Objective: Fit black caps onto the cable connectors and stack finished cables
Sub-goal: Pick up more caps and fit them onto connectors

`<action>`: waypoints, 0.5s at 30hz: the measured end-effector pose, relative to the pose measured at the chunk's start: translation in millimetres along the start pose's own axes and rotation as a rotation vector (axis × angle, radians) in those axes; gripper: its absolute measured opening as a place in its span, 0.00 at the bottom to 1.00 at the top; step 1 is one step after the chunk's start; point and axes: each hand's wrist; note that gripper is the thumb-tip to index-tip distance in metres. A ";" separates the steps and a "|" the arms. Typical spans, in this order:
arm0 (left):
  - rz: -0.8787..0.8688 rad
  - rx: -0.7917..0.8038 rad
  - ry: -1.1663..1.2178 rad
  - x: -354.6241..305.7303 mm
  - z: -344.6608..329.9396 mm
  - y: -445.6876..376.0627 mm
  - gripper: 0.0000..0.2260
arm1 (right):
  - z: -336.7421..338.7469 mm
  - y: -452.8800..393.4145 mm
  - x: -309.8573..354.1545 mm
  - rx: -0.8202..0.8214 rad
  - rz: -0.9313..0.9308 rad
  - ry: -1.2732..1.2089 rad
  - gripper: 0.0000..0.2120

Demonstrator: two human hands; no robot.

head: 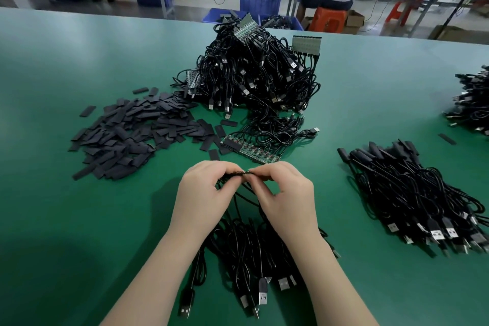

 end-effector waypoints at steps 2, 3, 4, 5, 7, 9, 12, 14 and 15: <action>-0.007 -0.013 0.000 -1.8 -1.0 0.4 0.06 | -1.2 1.4 -0.6 -0.017 0.026 0.000 0.02; -0.010 -0.019 0.000 -2.4 -1.4 0.3 0.06 | -2.2 2.0 -0.9 -0.027 0.035 0.006 0.02; -0.014 -0.023 0.002 -2.8 -1.9 0.4 0.06 | -3.1 2.9 -1.5 -0.039 0.041 0.011 0.02; -0.017 -0.025 0.004 -2.8 -2.4 0.4 0.06 | -4.1 3.6 -2.2 -0.053 0.048 0.015 0.02; -0.024 -0.029 0.002 -2.7 -3.9 0.0 0.06 | -6.2 4.7 -3.8 -0.075 0.069 0.024 0.03; -0.016 -0.035 -0.002 -3.1 -6.1 -0.9 0.07 | -8.8 5.6 -4.0 -0.092 0.097 0.052 0.03; -0.008 -0.064 0.013 -4.2 -9.1 -3.3 0.05 | -7.4 4.5 -3.0 -0.121 0.093 0.092 0.03; -0.022 -0.063 0.029 -4.7 -11.4 -5.8 0.03 | 2.3 -0.1 -2.3 -0.171 0.070 0.119 0.02; -0.017 -0.050 0.032 -4.5 -13.0 -7.8 0.02 | 9.6 -3.9 -2.1 -0.217 0.049 0.125 0.02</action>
Point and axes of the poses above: each hand's wrist, its own y-axis away from the middle knuckle, its own z-axis out of the back of the hand, x = y × z, and after that the axes turned 11 degrees about -y, right-handed
